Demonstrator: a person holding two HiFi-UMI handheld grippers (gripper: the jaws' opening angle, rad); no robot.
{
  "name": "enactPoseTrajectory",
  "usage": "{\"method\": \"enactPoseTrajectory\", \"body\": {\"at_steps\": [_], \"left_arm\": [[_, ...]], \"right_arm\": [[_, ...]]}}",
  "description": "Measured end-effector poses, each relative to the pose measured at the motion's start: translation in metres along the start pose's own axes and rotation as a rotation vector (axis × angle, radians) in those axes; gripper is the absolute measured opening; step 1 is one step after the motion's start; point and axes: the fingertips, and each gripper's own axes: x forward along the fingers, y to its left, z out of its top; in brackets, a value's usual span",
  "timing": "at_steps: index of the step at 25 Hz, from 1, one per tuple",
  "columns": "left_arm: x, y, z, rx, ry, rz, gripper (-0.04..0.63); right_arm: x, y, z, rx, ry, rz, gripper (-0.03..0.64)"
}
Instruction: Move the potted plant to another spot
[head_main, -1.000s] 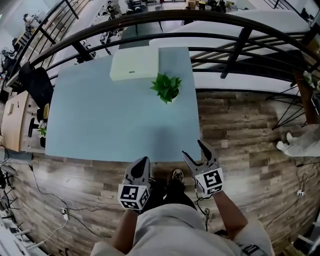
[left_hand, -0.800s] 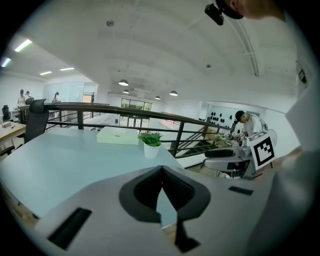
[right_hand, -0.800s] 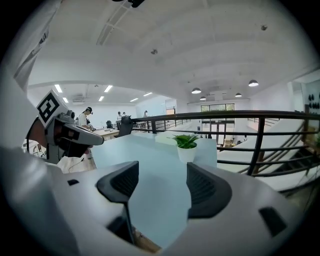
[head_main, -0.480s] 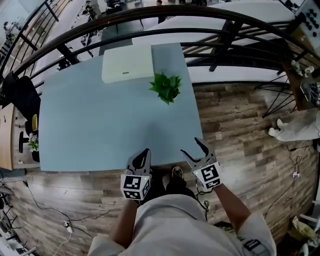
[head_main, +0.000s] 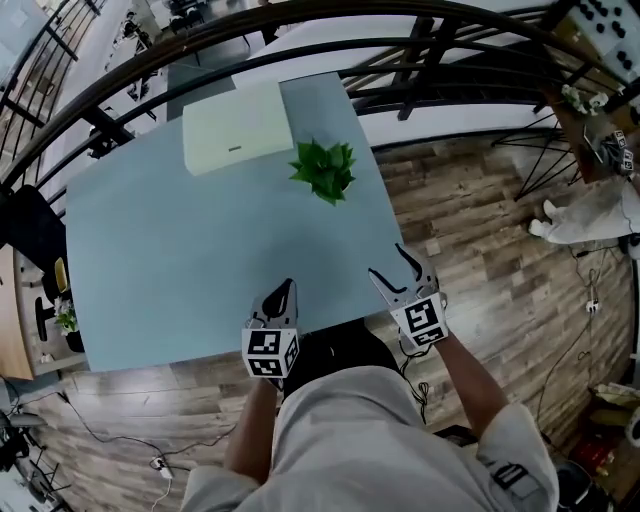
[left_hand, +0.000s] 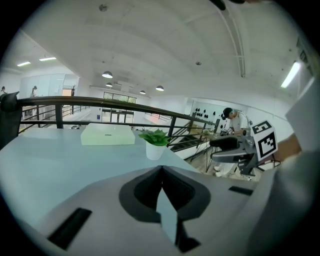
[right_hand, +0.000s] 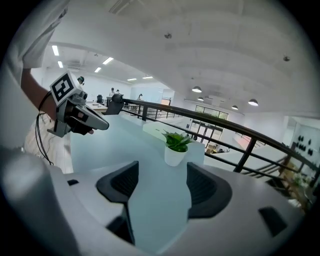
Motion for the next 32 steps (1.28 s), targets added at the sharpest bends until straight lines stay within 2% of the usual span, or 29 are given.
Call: {"method": "enactPoseTrajectory", "body": {"at_steps": [3,8,11,16,25,32], "left_arm": [[0.014,0.008,-0.01,-0.001,0.047,0.046,0.012],[0.037,0.014,-0.017,0.008,0.105,0.09,0.012],[0.05,0.016,-0.021,0.011,0.133,0.121,0.012],[0.068,0.016,-0.03,-0.005,0.178,0.151,0.012],[0.079,0.021,-0.042,-0.004,0.228,0.191,0.012],[0.085,0.036,-0.048,-0.068,0.226,0.232,0.012]], "right_arm": [[0.024,-0.019,-0.005,-0.044,-0.003,0.029,0.308],[0.069,-0.052,-0.011,0.049,-0.04,0.074,0.313],[0.099,-0.061,-0.019,0.055,-0.041,0.116,0.319],[0.136,-0.067,-0.033,0.053,-0.024,0.178,0.325],[0.191,-0.067,-0.037,0.102,-0.031,0.233,0.344],[0.212,-0.061,-0.03,0.124,-0.041,0.268,0.389]]}}
